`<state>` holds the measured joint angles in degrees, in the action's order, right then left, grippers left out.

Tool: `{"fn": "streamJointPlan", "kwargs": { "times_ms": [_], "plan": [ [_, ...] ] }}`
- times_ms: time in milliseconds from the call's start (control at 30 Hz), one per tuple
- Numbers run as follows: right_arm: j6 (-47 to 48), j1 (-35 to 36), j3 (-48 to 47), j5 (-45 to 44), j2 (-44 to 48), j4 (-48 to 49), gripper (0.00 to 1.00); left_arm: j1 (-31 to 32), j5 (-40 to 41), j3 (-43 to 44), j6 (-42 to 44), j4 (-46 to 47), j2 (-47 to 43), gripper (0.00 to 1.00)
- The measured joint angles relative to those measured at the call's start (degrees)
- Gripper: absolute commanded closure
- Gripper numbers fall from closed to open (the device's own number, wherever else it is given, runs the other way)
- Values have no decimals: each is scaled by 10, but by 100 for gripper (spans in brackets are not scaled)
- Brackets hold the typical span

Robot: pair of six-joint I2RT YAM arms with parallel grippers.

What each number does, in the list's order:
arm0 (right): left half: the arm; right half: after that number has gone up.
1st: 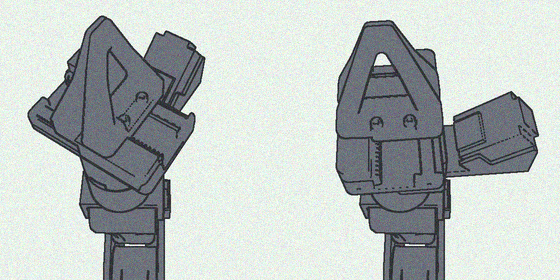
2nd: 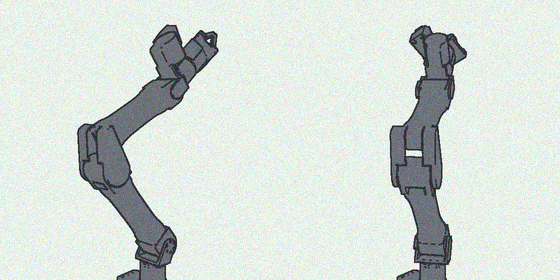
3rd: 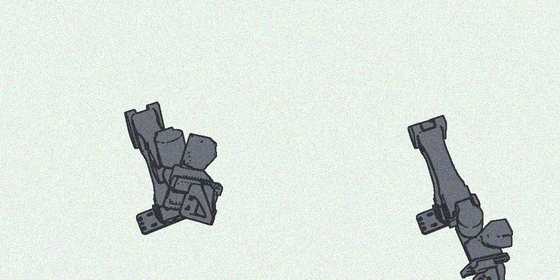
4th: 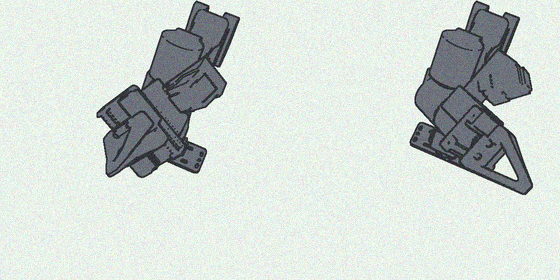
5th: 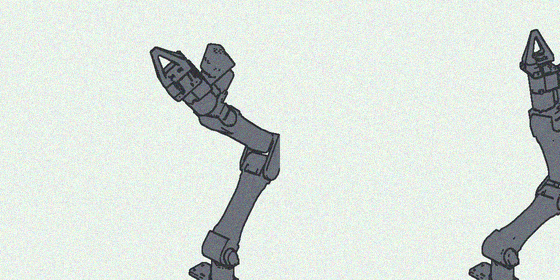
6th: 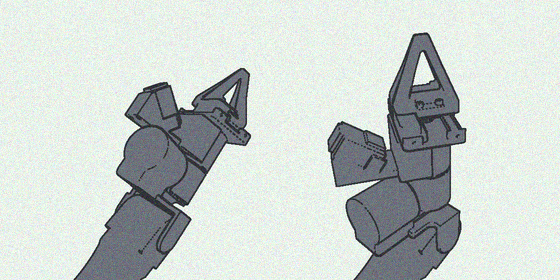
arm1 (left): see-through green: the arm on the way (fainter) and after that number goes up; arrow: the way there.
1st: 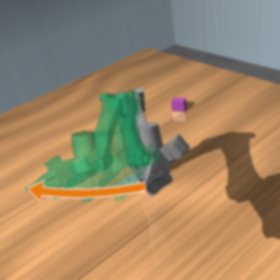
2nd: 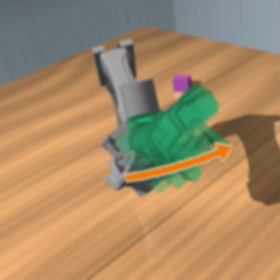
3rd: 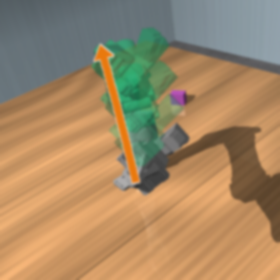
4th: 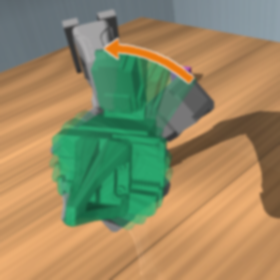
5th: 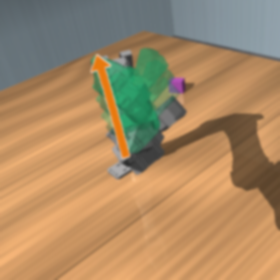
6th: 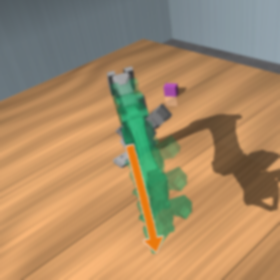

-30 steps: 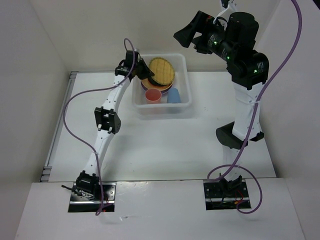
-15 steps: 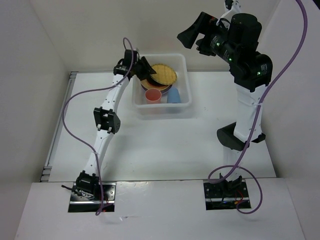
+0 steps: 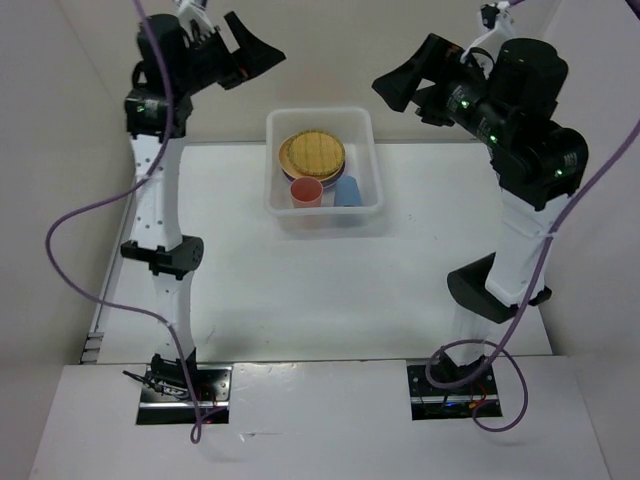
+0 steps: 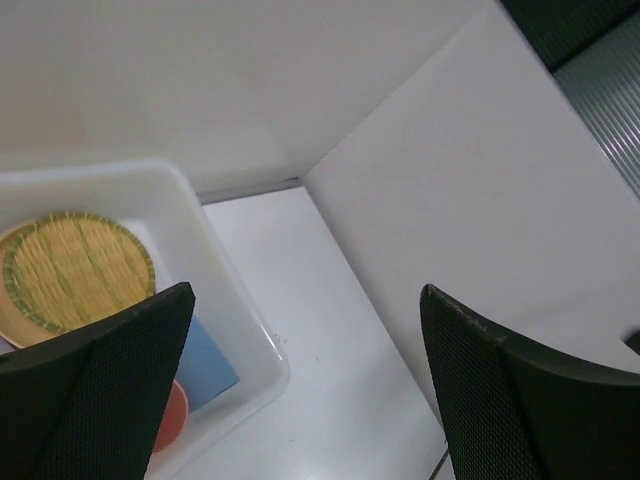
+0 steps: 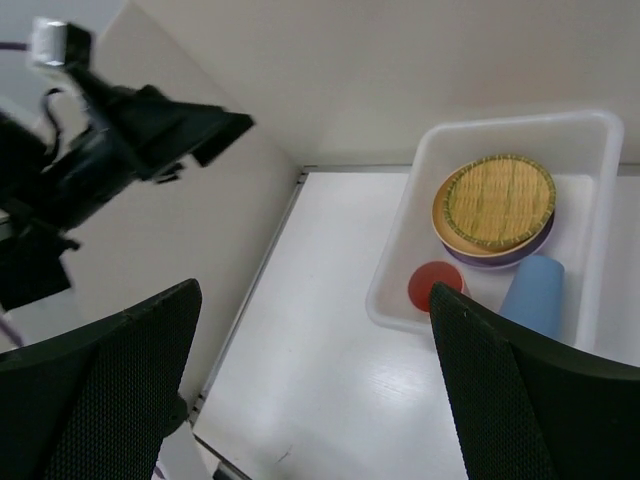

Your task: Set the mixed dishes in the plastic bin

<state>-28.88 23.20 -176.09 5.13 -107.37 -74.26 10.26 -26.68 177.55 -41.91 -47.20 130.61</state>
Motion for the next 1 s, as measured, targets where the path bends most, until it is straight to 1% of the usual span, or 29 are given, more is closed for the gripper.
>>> {"fn": "streamJointPlan", "kwargs": {
  "times_ms": [133,233,300,367,400,433,467,500,567,633,667,767,833,900,1000],
  "plan": [
    [3,0,25,3,62,-2,1,-2,-14,8,31,-44,-117,0],
    [3,0,110,19,143,0,1,-13,-22,9,48,-93,-213,0],
    [5,0,218,24,213,6,1,-35,-14,7,65,-132,-279,0],
    [5,0,331,17,281,9,1,-48,11,-15,85,-168,-349,0],
    [5,0,413,14,319,37,1,-48,19,-37,91,-184,-380,0],
    [5,-2,499,12,367,53,1,-47,23,-76,101,-196,-416,0],
    [3,-3,570,13,398,70,1,-47,23,-124,106,-200,-459,0],
    [0,-6,661,19,439,103,1,-47,25,-173,111,-201,-499,0],
    [-7,-10,791,50,486,153,1,-45,37,-295,118,-186,-585,0],
    [-18,-12,899,82,507,210,1,-41,43,-506,114,-118,-699,0],
    [-24,-12,933,95,509,231,1,-39,48,-615,104,-71,-760,0],
    [-38,-12,1025,122,500,311,1,-35,46,-891,64,14,-893,0],
    [-46,-12,1068,128,504,346,1,-33,36,-1005,40,45,-936,0],
    [-49,-12,1099,129,518,382,1,-33,20,-1107,23,99,-963,0],
    [-59,-12,1146,129,556,438,1,-33,12,-1235,-6,146,-1008,0]
  ]
}}
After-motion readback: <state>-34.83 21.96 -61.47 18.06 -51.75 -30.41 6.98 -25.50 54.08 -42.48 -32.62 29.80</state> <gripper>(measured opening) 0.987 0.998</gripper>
